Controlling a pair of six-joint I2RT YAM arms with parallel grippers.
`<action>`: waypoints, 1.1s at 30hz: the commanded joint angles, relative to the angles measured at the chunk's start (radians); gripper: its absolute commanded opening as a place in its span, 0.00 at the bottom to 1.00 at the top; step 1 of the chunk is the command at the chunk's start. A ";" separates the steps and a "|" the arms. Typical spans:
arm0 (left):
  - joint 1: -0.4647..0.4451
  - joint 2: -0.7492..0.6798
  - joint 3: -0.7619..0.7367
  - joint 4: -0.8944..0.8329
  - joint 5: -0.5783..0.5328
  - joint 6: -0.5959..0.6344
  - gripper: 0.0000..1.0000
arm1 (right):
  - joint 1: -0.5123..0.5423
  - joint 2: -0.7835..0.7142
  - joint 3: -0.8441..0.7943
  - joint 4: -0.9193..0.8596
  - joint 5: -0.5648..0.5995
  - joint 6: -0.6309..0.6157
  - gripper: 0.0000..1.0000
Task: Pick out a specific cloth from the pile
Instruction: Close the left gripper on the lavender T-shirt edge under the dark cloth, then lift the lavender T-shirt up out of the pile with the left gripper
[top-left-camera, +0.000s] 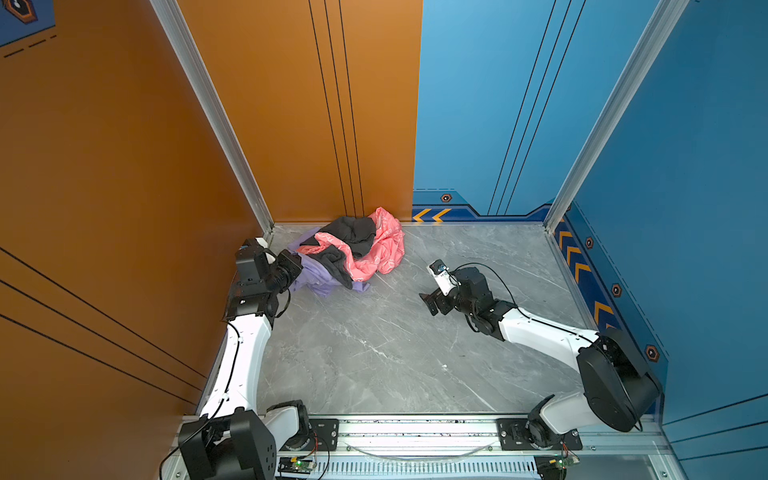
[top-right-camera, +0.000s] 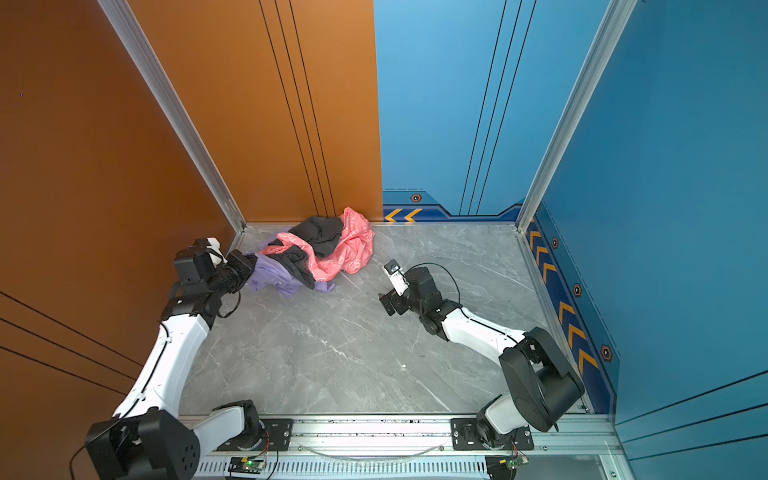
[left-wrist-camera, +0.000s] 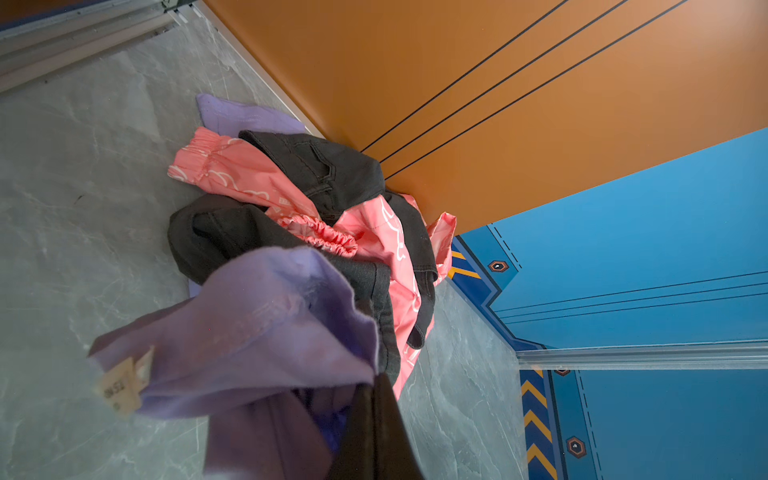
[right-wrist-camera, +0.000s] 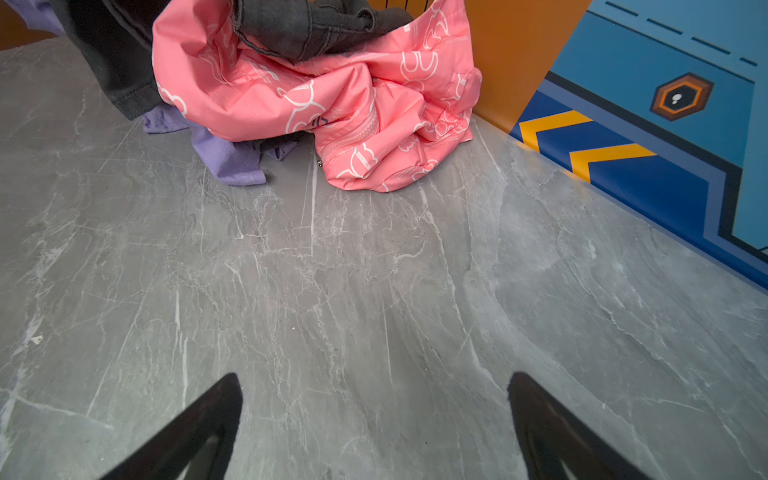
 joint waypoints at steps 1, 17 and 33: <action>0.012 -0.045 0.086 0.013 -0.024 0.016 0.00 | 0.006 0.004 0.021 0.008 -0.004 -0.004 1.00; 0.013 -0.051 0.348 -0.056 -0.081 0.077 0.00 | 0.003 -0.029 -0.003 0.011 0.006 -0.013 1.00; -0.005 0.072 0.672 0.045 0.072 0.070 0.00 | -0.006 -0.031 0.071 -0.112 0.093 -0.005 1.00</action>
